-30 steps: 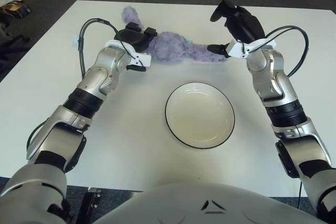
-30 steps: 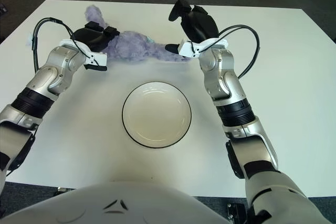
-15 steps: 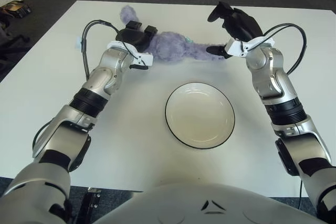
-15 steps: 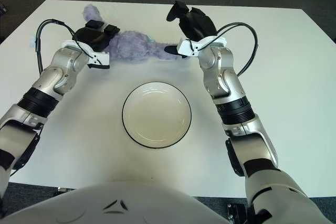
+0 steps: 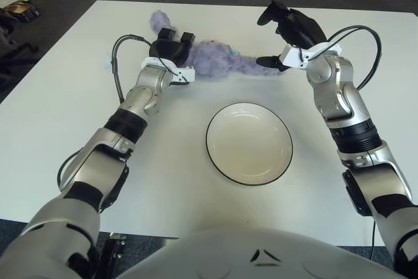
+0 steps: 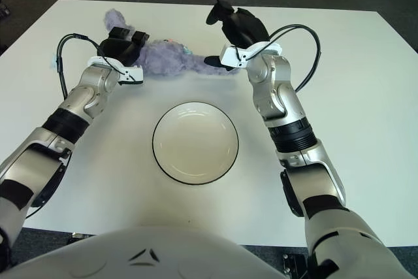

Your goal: Put the doll into the plate.

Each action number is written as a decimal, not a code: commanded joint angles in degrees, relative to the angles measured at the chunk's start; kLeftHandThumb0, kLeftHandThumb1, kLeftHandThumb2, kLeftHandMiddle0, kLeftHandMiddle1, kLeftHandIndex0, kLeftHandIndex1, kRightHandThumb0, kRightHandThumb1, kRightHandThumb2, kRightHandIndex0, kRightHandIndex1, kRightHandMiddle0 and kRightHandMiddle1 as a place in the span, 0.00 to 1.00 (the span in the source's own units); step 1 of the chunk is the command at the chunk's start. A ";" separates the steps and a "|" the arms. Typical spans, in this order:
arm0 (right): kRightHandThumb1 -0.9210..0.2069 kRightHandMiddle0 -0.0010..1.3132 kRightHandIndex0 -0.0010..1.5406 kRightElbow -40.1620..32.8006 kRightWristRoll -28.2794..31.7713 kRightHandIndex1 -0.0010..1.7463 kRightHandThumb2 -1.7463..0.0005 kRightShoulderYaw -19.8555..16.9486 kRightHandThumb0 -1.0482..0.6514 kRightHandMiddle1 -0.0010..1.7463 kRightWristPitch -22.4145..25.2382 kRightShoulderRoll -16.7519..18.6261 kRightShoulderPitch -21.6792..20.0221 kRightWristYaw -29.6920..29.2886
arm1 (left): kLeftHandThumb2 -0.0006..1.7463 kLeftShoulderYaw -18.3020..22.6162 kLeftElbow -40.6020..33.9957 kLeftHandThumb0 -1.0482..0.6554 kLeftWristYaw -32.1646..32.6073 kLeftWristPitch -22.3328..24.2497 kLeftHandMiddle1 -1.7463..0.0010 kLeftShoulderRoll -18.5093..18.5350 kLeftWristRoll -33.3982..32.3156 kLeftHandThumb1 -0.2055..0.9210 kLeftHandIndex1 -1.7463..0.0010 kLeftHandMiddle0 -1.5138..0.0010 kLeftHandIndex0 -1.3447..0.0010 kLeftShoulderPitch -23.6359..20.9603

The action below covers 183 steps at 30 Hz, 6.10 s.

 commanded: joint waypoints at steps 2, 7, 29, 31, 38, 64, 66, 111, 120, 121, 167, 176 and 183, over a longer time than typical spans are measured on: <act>0.40 0.00 0.12 -1.16 -0.11 0.75 0.52 0.02 0.19 0.63 1.04 -0.36 0.07 0.84 | 0.57 -1.85 13.94 0.33 4.40 -2.22 0.41 -3.29 -1.43 0.39 0.54 1.00 1.00 -4.17; 0.40 0.00 0.12 -0.71 0.33 0.73 0.52 -0.10 0.20 0.64 0.64 -0.26 0.36 0.49 | 0.60 -2.12 20.54 0.38 7.90 -4.04 0.32 -4.48 -2.68 0.35 0.48 1.00 1.00 -6.59; 0.34 0.00 0.12 -1.46 0.32 0.75 0.58 -0.04 0.13 0.56 0.25 -1.41 0.46 0.97 | 0.67 -6.35 32.48 0.44 12.00 -6.12 0.10 -5.64 -5.85 0.28 0.34 1.00 1.00 -10.71; 0.34 0.00 0.12 -1.39 0.48 0.75 0.59 -0.02 0.13 0.55 0.26 -1.41 0.38 1.22 | 0.67 -6.39 32.68 0.45 12.03 -6.43 0.09 -5.64 -6.34 0.28 0.32 1.00 1.00 -10.71; 0.33 0.00 0.12 -0.26 0.54 0.76 0.60 0.23 0.12 0.53 -0.28 -1.51 -0.26 0.87 | 0.75 -6.01 33.09 0.56 11.99 -8.81 0.07 -5.48 -8.47 0.23 0.17 0.97 1.00 -10.64; 0.54 0.00 0.03 13.85 2.18 0.60 0.45 4.28 0.27 0.51 2.52 2.32 -9.32 4.92 | 0.76 -6.09 29.78 0.90 16.44 -16.02 0.02 -4.12 -11.67 0.43 0.00 0.58 0.54 -9.30; 0.55 0.00 0.01 14.02 1.96 0.58 0.45 4.55 0.27 0.49 2.79 2.37 -9.42 4.66 | 0.78 -6.22 29.35 0.90 16.43 -15.92 0.01 -4.07 -11.61 0.42 0.00 0.57 0.51 -9.24; 0.53 0.00 0.08 36.42 3.39 0.55 0.45 6.64 0.28 0.47 -3.40 5.45 -15.55 -4.02 | 0.85 -1.14 3.61 0.92 5.17 -12.71 0.00 -2.47 -16.21 0.34 0.00 0.53 0.42 -0.70; 0.51 0.00 0.10 39.66 5.38 0.56 0.47 5.99 0.26 0.45 -4.52 6.14 -16.54 -4.03 | 0.84 0.64 -0.25 0.92 3.67 -9.78 0.00 -4.57 -18.26 0.35 0.00 0.53 0.42 0.75; 0.51 0.00 0.10 39.51 5.63 0.56 0.47 5.97 0.26 0.44 -4.42 6.10 -16.52 -3.77 | 0.84 0.79 -0.41 0.92 3.35 -9.42 0.00 -4.83 -18.44 0.35 0.00 0.53 0.42 0.72; 0.59 0.00 0.03 28.98 10.76 0.52 0.43 6.46 0.31 0.29 10.53 4.96 -15.40 17.86 | 0.88 4.91 10.72 0.93 9.02 -16.85 0.00 -10.69 -23.10 0.30 0.00 0.50 0.32 -2.32; 0.56 0.00 0.07 27.63 13.21 0.52 0.46 5.49 0.27 0.33 12.55 4.71 -14.47 19.35 | 0.88 4.33 13.85 0.94 11.67 -16.24 0.00 -11.31 -21.65 0.30 0.00 0.50 0.31 -3.63; 0.55 0.00 0.09 27.66 14.28 0.53 0.47 5.62 0.26 0.35 12.33 4.28 -13.94 19.71 | 0.88 2.95 14.40 0.94 11.49 -11.46 0.00 -11.62 -19.76 0.30 0.00 0.50 0.31 -4.55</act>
